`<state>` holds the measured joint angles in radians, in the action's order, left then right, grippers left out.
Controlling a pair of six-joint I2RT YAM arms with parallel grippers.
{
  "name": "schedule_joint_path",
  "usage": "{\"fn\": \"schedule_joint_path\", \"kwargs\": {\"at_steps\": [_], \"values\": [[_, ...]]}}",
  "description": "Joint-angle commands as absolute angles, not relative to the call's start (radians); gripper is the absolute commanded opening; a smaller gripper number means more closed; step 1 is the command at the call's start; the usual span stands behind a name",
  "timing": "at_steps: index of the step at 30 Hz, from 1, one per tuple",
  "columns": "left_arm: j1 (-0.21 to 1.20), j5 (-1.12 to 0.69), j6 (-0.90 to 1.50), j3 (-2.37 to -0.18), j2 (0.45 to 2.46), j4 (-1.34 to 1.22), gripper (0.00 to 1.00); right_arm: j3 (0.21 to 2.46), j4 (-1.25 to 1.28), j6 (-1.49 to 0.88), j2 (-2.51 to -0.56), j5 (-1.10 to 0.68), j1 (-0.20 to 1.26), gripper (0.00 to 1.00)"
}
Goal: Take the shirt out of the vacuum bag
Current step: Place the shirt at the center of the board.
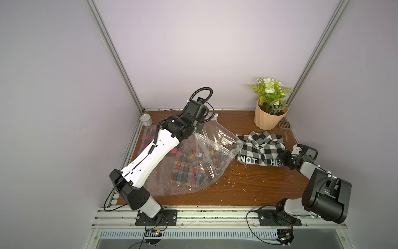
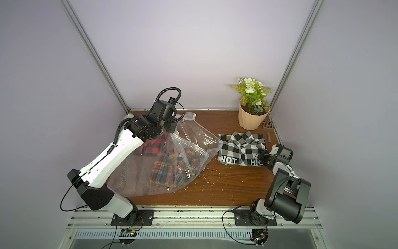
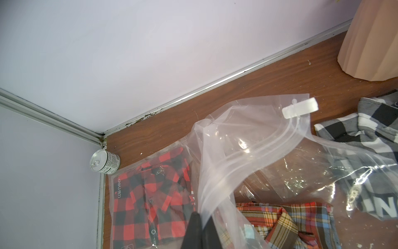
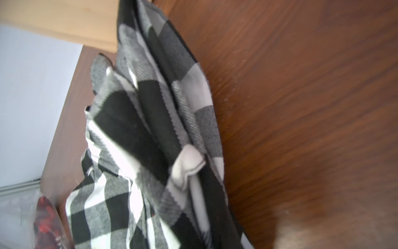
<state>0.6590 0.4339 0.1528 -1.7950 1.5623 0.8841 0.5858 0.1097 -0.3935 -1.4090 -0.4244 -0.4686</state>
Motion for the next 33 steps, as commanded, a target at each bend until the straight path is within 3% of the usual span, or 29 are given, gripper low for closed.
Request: {"fn": "schedule_joint_path", "kwargs": {"at_steps": [1, 12, 13, 17, 19, 24, 27, 33], "values": [[0.644, 0.447, 0.162, -1.812, 1.54, 0.881, 0.01, 0.614, 0.133, -0.411, -1.417, -0.446, -0.427, 0.0], [0.644, 0.44, 0.161, -1.818, 1.521, 0.882, 0.01, 0.649, 0.193, -0.448, -1.491, -0.434, -0.297, 0.01], [0.644, 0.437, 0.162, -1.817, 1.522, 0.882, 0.01, 0.661, 0.185, -0.435, -1.49, -0.436, -0.296, 0.09], [0.644, 0.434, 0.163, -1.821, 1.517, 0.881, 0.0, 0.696, 0.119, -0.4, -1.4, -0.403, -0.298, 0.58], [0.645, 0.428, 0.163, -1.825, 1.514, 0.88, 0.01, 0.721, 0.053, -0.383, -1.344, -0.349, -0.298, 0.68], [0.644, 0.417, 0.163, -1.832, 1.513, 0.879, 0.0, 0.767, -0.067, -0.349, -1.233, -0.264, -0.277, 0.73], [0.644, 0.396, 0.167, -1.839, 1.503, 0.878, 0.01, 0.812, -0.147, -0.304, -1.207, -0.199, -0.183, 0.76], [0.644, 0.365, 0.168, -1.876, 1.486, 0.879, 0.01, 0.887, -0.204, -0.259, -1.332, -0.112, -0.004, 0.77]]}}
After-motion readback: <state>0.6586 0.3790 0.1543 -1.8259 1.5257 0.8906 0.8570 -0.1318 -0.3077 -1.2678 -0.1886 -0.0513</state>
